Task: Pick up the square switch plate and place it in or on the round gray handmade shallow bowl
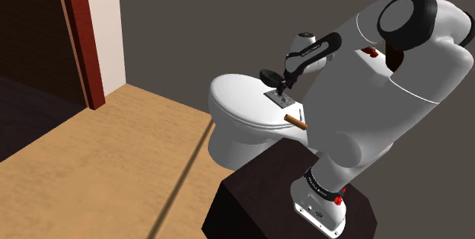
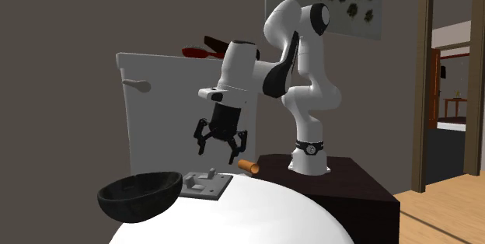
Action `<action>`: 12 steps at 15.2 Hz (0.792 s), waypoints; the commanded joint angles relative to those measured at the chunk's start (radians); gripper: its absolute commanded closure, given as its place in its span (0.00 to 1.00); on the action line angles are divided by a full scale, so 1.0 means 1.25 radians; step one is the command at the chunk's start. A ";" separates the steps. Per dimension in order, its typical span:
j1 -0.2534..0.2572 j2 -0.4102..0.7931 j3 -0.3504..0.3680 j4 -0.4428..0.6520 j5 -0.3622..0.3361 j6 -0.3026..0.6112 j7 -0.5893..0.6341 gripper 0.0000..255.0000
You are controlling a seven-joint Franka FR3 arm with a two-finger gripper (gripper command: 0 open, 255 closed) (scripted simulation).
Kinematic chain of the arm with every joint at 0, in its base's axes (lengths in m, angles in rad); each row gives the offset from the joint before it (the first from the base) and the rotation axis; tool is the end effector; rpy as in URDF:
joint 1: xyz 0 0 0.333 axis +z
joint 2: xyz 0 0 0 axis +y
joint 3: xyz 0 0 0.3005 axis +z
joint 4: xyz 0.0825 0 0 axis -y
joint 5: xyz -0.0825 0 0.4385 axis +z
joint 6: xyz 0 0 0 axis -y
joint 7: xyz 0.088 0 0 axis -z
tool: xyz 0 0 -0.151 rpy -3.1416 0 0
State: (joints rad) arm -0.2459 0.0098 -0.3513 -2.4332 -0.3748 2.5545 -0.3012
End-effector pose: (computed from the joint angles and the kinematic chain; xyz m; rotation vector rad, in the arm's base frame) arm 0.4405 -0.3046 0.2105 2.8890 0.0085 0.0003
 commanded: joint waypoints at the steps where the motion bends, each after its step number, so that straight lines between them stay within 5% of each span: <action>1: -0.005 0.030 -0.005 0.005 0.001 0.030 -0.003 0.00; 12: -0.015 0.092 -0.009 0.007 0.010 0.092 -0.008 0.00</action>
State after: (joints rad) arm -0.2640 0.1249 -0.3619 -2.4247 -0.3625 2.6686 -0.3117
